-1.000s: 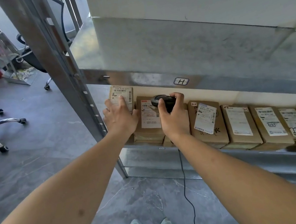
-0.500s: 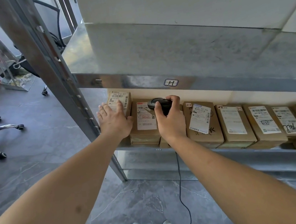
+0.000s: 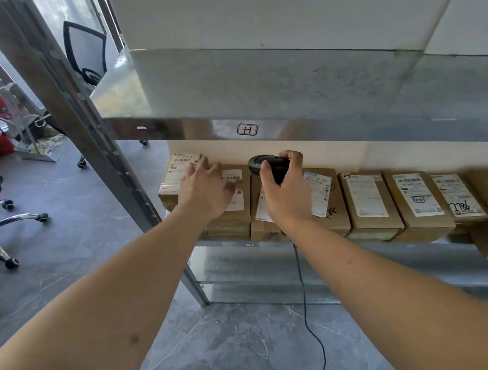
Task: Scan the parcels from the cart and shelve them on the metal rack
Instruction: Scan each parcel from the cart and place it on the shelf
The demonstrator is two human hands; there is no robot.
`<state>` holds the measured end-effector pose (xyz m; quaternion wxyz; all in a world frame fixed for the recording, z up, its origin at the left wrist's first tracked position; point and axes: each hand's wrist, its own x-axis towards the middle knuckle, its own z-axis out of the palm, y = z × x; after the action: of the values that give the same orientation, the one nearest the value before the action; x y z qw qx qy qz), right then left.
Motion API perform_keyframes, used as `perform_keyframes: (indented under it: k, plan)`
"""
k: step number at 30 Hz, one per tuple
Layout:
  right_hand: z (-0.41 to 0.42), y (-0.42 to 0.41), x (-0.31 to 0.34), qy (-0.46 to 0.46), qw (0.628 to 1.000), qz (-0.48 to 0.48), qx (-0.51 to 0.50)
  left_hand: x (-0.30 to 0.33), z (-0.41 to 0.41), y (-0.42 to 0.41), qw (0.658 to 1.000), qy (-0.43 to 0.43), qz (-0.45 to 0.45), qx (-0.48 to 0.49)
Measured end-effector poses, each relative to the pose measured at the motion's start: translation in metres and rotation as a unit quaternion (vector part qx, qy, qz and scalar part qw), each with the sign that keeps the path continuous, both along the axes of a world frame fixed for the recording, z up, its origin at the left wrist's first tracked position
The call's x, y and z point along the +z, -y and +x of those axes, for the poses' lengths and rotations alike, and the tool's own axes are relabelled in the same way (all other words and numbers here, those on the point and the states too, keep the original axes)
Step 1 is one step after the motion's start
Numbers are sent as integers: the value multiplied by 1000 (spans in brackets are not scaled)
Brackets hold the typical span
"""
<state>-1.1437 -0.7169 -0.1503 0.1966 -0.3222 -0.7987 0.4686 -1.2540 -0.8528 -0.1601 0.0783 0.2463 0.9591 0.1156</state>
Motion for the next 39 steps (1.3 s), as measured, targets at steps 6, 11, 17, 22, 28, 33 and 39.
perform_keyframes:
  k: [6,11,17,22,28,33,39]
  plan:
    - [45,-15,9,-40,999,-9,-31,27,42,-23,997,-20,-1,-71]
    - [87,-21,20,-37,993,12,-111,44,72,-46,989,-39,-7,-142]
    - [147,-13,42,-76,973,23,-216,68,115,-67,969,-42,-3,-243]
    - [212,-8,60,-87,949,38,-300,86,169,-89,941,-51,19,-334]
    - [308,-19,84,-83,908,60,-406,109,251,-130,894,-83,17,-440]
    - [391,-43,101,-81,875,74,-472,123,324,-182,857,-95,21,-507]
    - [497,-99,117,-82,848,88,-517,144,430,-258,814,-122,57,-565]
